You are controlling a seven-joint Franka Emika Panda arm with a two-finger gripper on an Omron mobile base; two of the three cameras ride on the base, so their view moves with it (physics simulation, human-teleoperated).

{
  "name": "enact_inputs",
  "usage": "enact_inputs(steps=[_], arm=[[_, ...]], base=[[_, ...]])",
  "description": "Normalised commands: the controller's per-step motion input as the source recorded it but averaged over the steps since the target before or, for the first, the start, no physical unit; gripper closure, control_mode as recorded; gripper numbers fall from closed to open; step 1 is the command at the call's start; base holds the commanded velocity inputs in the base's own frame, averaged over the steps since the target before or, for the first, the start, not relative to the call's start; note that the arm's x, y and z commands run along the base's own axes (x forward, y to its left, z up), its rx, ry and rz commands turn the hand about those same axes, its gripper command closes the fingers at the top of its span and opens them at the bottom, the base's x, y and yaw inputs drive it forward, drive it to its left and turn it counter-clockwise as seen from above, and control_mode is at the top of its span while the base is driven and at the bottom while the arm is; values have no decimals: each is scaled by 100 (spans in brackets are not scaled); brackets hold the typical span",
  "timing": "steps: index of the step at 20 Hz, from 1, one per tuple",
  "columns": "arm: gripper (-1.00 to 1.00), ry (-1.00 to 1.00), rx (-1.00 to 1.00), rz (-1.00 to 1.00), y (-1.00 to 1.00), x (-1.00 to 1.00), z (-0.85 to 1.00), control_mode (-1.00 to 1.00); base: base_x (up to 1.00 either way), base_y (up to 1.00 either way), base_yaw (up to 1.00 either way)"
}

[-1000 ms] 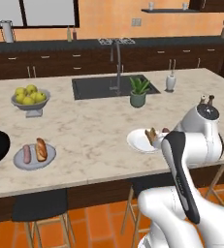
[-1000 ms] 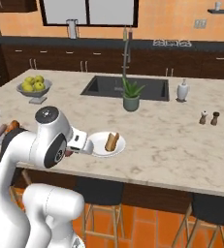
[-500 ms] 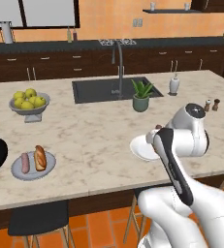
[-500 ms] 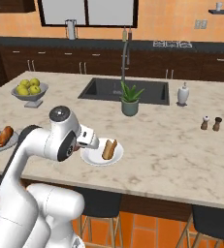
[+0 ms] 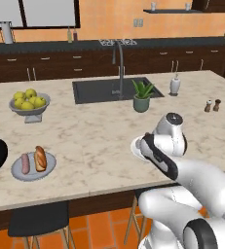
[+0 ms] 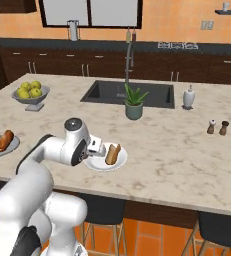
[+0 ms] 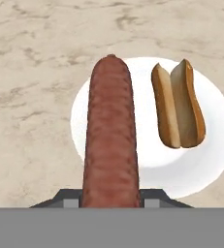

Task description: Place one bun and one sausage from the bowl on each plate.

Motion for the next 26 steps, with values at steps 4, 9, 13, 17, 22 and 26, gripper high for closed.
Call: enact_inputs(steps=[4,9,13,17,22,26], arm=[[100,11,0,0,0,62,-32,-100],[100,4,0,0,0,54,-45,-100],[100,0,0,0,-1,38,-44,-100],[-100,1,0,0,0,21,-14,-100],[-100,0,0,0,0,0,0,-100],[-100,-1,0,-2,2,-15,24,-100]], base=[[0,0,0],[0,0,0],[0,0,0],[0,0,0],[0,0,0],[0,0,0]])
